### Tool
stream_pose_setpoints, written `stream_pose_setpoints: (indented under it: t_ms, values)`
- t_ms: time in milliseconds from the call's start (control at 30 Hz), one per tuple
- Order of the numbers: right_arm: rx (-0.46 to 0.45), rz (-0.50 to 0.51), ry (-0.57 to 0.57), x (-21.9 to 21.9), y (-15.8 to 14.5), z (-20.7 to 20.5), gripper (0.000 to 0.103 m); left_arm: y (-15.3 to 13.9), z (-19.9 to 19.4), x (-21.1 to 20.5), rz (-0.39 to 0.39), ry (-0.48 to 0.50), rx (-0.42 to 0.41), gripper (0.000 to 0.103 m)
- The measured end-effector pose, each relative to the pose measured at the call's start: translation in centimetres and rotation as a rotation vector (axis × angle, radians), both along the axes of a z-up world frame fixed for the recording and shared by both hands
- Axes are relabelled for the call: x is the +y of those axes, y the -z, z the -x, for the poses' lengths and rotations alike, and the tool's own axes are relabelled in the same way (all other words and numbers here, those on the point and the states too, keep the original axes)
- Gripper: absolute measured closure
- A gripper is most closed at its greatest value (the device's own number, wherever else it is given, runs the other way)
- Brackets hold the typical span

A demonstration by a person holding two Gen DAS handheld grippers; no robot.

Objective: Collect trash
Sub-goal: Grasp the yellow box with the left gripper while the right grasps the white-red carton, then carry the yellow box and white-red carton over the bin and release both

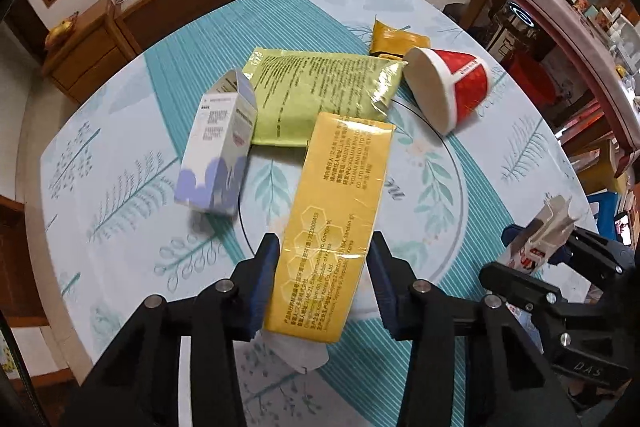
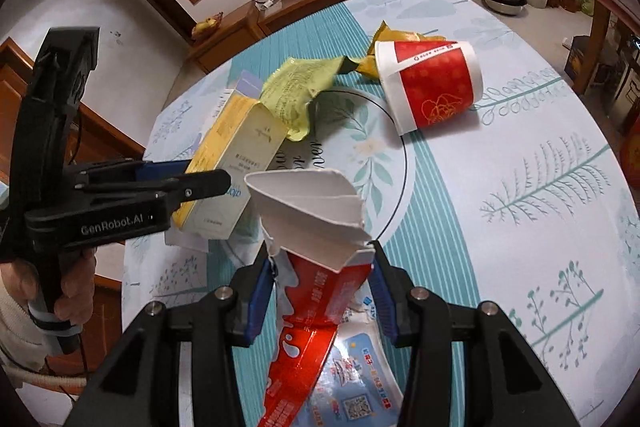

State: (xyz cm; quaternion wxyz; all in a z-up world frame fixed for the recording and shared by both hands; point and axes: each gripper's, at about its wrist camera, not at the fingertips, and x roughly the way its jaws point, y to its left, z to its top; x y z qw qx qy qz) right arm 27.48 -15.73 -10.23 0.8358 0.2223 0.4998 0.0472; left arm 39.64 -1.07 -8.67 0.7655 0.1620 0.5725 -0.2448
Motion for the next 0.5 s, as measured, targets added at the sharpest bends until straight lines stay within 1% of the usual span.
stream_pose_setpoints:
  t_ms: [233, 367, 500]
  values:
    - [-0.035, -0.005, -0.031, -0.2, -2.1, 1.8, 0.058, -2.8, 4.5, 1.0, 0.031, -0.054, -0.013, 0.061]
    - [-0.050, -0.008, -0.049, -0.4, -3.3, 2.9, 0.058, -4.3, 6.9, 1.5, 0.036, -0.077, -0.012, 0.062]
    - [-0.069, -0.019, -0.067, -0.5, -4.8, 4.4, 0.058, -6.2, 9.9, 2.1, 0.041, -0.108, -0.037, 0.062]
